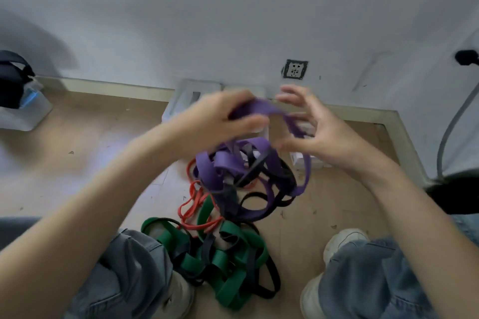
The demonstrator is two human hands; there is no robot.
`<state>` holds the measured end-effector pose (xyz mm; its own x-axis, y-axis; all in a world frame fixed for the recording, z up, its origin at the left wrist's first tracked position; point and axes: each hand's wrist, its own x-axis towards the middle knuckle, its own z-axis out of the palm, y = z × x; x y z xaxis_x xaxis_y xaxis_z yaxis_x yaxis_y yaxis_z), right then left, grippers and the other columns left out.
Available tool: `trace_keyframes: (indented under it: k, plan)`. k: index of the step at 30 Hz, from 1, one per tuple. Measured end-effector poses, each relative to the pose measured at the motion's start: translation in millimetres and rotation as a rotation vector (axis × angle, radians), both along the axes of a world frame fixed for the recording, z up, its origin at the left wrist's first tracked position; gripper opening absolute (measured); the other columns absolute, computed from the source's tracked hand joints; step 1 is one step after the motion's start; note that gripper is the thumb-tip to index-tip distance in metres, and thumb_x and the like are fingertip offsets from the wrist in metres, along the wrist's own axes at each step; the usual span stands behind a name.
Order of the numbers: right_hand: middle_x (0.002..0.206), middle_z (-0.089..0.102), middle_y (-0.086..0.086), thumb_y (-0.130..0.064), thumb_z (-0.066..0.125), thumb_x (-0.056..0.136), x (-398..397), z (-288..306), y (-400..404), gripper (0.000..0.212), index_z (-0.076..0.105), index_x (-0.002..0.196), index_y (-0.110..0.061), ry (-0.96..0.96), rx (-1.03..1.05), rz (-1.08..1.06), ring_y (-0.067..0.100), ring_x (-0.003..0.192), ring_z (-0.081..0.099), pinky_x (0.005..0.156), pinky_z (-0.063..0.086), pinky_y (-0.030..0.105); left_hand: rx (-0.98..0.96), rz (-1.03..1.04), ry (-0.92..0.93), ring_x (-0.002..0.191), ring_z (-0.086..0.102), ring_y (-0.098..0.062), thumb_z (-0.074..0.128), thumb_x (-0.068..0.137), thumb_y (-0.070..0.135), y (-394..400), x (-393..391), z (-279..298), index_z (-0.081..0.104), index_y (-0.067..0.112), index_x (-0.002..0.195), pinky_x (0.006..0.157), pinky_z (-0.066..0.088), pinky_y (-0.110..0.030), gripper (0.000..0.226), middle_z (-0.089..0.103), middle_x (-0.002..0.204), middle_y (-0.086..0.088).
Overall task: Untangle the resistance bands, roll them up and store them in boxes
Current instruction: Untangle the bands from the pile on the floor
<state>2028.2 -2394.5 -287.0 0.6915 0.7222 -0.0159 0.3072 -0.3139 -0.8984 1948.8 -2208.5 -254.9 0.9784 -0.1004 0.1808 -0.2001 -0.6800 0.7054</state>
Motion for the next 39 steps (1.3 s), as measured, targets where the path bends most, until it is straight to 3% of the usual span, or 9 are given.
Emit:
trace_keyframes:
  k: [6, 11, 17, 20, 24, 29, 31, 36, 39]
  plan:
    - [0.065, 0.061, -0.011, -0.014, 0.074, 0.074, -11.2, -2.3, 6.5, 0.014, 0.062, 0.082, -0.014, 0.008, 0.197, -0.035, 0.001, 0.059, 0.054, 0.061, 0.046, 0.022, -0.104, -0.06, 0.038, 0.068, 0.055, 0.002, 0.07, 0.078, 0.034, 2.3, 5.3, -24.8, 0.055, 0.026, 0.091, 0.066, 0.048, -0.015, 0.022, 0.059, 0.078, 0.012]
    - [0.063, 0.061, -0.011, -0.016, 0.068, 0.064, -13.4, 7.2, 5.2, 0.022, 0.059, 0.084, -0.012, 0.322, 0.608, -0.104, 0.003, 0.056, 0.056, 0.069, 0.053, 0.025, 0.011, -0.14, 0.505, 0.104, 0.059, -0.021, 0.06, 0.088, 0.015, 1.4, -9.6, -101.2, 0.053, 0.018, 0.106, 0.092, 0.049, -0.032, 0.02, 0.061, 0.107, 0.0]
    - [0.107, 0.059, -0.013, -0.038, 0.077, 0.068, -2.9, -0.8, -5.5, 0.06, 0.051, 0.119, -0.024, -0.001, -0.144, -0.135, -0.001, 0.09, 0.06, 0.071, 0.048, 0.015, -0.381, 0.114, -0.025, 0.054, 0.05, 0.002, 0.06, 0.084, 0.043, 12.1, 8.2, -7.5, 0.053, 0.023, 0.077, 0.049, 0.039, -0.008, 0.023, 0.055, 0.059, 0.016]
    - [0.116, 0.057, -0.017, -0.04, 0.079, 0.062, -4.8, -4.7, -0.8, 0.069, 0.047, 0.123, -0.03, 0.055, -0.012, -0.116, -0.002, 0.098, 0.059, 0.076, 0.049, 0.016, -0.224, 0.067, 0.031, 0.049, 0.037, -0.001, 0.06, 0.085, 0.044, -0.8, 2.4, 3.3, 0.046, 0.02, 0.071, 0.049, 0.031, -0.015, 0.032, 0.044, 0.053, 0.014]
    - [0.105, 0.067, -0.004, -0.028, 0.08, 0.068, -3.7, -11.7, 2.8, 0.036, 0.063, 0.098, -0.021, -0.041, 0.039, -0.193, 0.004, 0.092, 0.062, 0.077, 0.047, 0.013, -0.185, 0.019, 0.179, 0.044, 0.032, -0.001, 0.058, 0.088, 0.028, -14.4, -2.3, -13.0, 0.041, 0.02, 0.066, 0.045, 0.026, -0.012, 0.029, 0.039, 0.045, 0.017]
    - [0.102, 0.062, -0.012, -0.03, 0.081, 0.067, -3.2, -13.8, -1.7, 0.066, 0.046, 0.123, -0.027, -0.197, -0.074, -0.27, 0.005, 0.086, 0.054, 0.073, 0.041, 0.019, -0.231, 0.062, 0.194, 0.049, 0.037, -0.005, 0.066, 0.083, 0.017, 7.1, -7.3, -9.6, 0.057, 0.01, 0.072, 0.047, 0.029, -0.013, 0.016, 0.042, 0.055, 0.009]
    - [0.099, 0.06, -0.018, -0.033, 0.079, 0.068, -9.9, -9.0, 3.6, 0.054, 0.051, 0.114, -0.036, -0.246, -0.086, -0.109, 0.002, 0.078, 0.053, 0.066, 0.04, 0.014, -0.214, 0.018, 0.211, 0.051, 0.043, -0.005, 0.066, 0.08, 0.012, 2.7, -6.8, -14.7, 0.061, 0.008, 0.077, 0.047, 0.034, -0.013, 0.007, 0.049, 0.058, 0.006]
    - [0.061, 0.058, -0.004, 0.006, 0.062, 0.079, -23.7, -5.3, 15.8, 0.027, 0.061, 0.077, -0.02, 0.006, 0.202, -0.093, 0.008, 0.048, 0.049, 0.045, 0.041, 0.019, -0.341, -0.007, 0.27, 0.062, 0.054, -0.005, 0.065, 0.078, 0.005, -5.5, -2.4, -50.8, 0.061, 0.013, 0.081, 0.059, 0.043, -0.012, 0.009, 0.058, 0.067, 0.009]
    - [0.064, 0.063, -0.004, 0.01, 0.053, 0.084, -24.1, 4.9, 11.3, 0.024, 0.059, 0.083, -0.013, 0.324, 0.58, -0.167, 0.01, 0.055, 0.056, 0.047, 0.045, 0.019, -0.189, -0.071, 0.55, 0.094, 0.064, -0.023, 0.065, 0.081, 0.002, -0.8, -11.2, -88.9, 0.059, 0.007, 0.104, 0.088, 0.052, -0.036, 0.024, 0.067, 0.099, -0.009]
